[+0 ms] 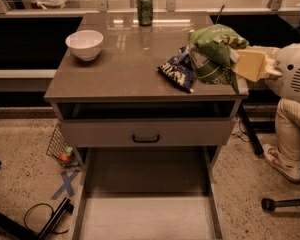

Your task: Place green jalapeno chip bag into middle drawer

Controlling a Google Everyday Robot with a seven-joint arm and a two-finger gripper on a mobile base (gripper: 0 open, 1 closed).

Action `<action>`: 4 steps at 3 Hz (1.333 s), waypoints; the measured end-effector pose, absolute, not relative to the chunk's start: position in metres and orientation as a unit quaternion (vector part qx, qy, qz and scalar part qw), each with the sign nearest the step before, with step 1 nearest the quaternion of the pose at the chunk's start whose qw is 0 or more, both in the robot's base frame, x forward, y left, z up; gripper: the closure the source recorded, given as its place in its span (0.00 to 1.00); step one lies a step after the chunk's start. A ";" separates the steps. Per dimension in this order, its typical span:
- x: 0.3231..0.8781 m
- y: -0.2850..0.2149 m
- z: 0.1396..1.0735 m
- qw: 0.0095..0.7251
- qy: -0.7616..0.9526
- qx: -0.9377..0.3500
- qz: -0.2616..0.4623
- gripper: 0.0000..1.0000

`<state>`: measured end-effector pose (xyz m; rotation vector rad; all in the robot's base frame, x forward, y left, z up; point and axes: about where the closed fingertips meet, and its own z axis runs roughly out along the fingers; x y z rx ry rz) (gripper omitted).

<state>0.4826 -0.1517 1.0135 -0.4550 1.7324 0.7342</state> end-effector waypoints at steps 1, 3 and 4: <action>0.487 -0.146 0.995 0.557 0.743 -0.195 0.316 1.00; 0.439 -0.144 0.801 0.469 0.775 -0.195 0.377 1.00; 0.416 -0.131 0.675 0.396 0.792 -0.224 0.406 1.00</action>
Offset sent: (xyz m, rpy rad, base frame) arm -0.0376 0.0148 -0.2208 0.1212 0.2606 0.0773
